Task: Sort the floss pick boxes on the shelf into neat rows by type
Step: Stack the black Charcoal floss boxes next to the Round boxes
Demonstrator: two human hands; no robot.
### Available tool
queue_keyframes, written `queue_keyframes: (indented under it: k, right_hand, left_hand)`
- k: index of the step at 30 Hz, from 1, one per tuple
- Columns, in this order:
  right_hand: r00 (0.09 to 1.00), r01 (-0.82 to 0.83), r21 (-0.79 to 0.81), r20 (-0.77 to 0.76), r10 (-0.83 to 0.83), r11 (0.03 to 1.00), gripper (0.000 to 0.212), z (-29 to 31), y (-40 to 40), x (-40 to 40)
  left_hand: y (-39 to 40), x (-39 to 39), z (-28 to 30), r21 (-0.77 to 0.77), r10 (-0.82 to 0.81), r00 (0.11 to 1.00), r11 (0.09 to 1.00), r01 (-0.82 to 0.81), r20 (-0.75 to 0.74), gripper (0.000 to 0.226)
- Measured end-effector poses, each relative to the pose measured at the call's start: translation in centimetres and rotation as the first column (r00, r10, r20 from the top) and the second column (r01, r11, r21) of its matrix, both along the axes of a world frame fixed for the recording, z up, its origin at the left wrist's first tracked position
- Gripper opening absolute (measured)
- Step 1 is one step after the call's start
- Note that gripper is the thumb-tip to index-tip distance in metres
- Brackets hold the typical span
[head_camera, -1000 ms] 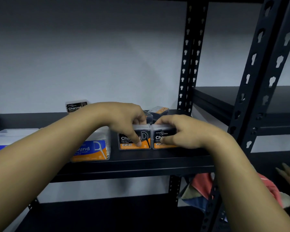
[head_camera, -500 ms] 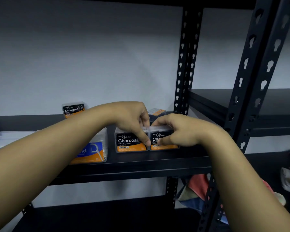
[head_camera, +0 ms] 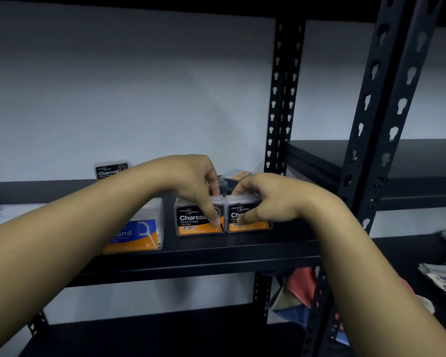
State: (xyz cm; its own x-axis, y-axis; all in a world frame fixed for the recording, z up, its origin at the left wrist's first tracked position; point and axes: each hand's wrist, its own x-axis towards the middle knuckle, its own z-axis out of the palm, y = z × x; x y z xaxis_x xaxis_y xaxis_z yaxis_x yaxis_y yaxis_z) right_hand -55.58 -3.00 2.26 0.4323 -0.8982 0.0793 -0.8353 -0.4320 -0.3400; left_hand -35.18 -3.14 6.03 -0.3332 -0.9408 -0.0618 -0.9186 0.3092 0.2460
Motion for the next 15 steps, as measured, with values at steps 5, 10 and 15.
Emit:
queue_keyframes:
  k: [5, 10, 15]
  right_hand:
    - [0.999, -0.002, -0.012, -0.034, 0.002, 1.000, 0.042, 0.21, -0.06, -0.23]
    - [1.000, -0.004, -0.013, -0.029, 0.004, 1.000, 0.039, 0.16, 0.09, -0.10]
    - [0.999, -0.006, 0.016, -0.042, 0.007, 1.000, 0.044, 0.43, 0.19, -0.01]
  left_hand:
    - [0.57, 1.07, 0.54, 0.035, 0.010, 0.999, 0.999, -0.011, 0.034, 0.043]
    - [0.84, 0.85, 0.51, 0.050, 0.001, 0.999, 0.999, -0.003, 0.044, 0.039]
    - [0.88, 0.73, 0.63, 0.097, -0.016, 0.999, 0.995, 0.011, 0.051, 0.041]
